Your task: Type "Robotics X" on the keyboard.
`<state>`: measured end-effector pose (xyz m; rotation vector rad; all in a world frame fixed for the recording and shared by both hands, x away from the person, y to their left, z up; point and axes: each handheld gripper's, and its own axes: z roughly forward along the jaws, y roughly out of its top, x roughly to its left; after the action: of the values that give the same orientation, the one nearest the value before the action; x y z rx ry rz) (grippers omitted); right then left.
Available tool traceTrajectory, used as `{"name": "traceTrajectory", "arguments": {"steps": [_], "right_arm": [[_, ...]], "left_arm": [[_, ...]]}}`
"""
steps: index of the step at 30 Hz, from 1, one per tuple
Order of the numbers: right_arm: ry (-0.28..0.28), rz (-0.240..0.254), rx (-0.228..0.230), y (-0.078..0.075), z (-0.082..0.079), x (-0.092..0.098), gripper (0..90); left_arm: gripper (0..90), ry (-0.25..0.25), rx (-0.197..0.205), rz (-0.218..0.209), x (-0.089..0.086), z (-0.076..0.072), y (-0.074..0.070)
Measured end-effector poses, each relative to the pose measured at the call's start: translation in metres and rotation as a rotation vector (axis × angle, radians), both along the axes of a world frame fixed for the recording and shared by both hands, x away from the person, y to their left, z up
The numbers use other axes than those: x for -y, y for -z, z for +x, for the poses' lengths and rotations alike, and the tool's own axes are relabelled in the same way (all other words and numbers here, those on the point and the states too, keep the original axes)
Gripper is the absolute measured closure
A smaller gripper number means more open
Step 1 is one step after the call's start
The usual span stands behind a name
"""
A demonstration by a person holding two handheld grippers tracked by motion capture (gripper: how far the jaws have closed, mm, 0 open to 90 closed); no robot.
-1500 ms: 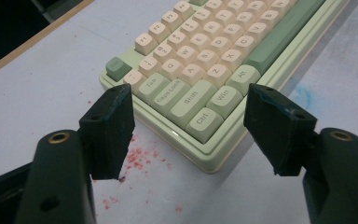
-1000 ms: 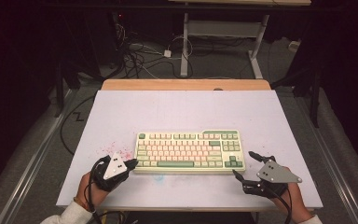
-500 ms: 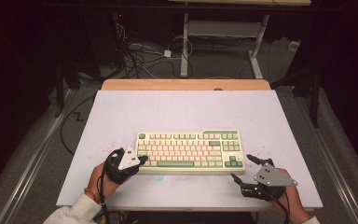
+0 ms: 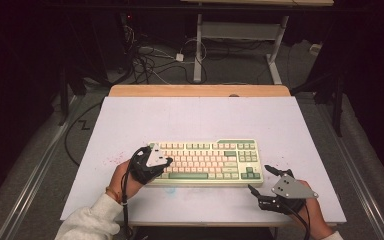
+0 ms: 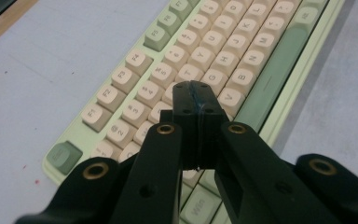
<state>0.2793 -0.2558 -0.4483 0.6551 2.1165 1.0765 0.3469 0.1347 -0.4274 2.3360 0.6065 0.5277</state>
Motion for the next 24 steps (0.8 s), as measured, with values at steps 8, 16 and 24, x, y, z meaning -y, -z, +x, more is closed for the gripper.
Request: {"name": "traceTrajectory", "arguments": {"steps": [8,16,24], "right_arm": [[0.001,-0.004,-0.005,0.001,0.001,0.0,23.4],[0.0,-0.012,-0.009,0.003,0.002,0.001,23.5],[0.003,-0.015,-0.012,0.003,0.002,0.001,23.5]], "left_arm": [[87.6,0.003,-0.02,0.028,0.017,0.018,0.002],[87.5,0.015,-0.034,0.052,0.032,0.029,0.008],[87.5,0.017,-0.049,0.072,0.044,0.038,0.015]]}}
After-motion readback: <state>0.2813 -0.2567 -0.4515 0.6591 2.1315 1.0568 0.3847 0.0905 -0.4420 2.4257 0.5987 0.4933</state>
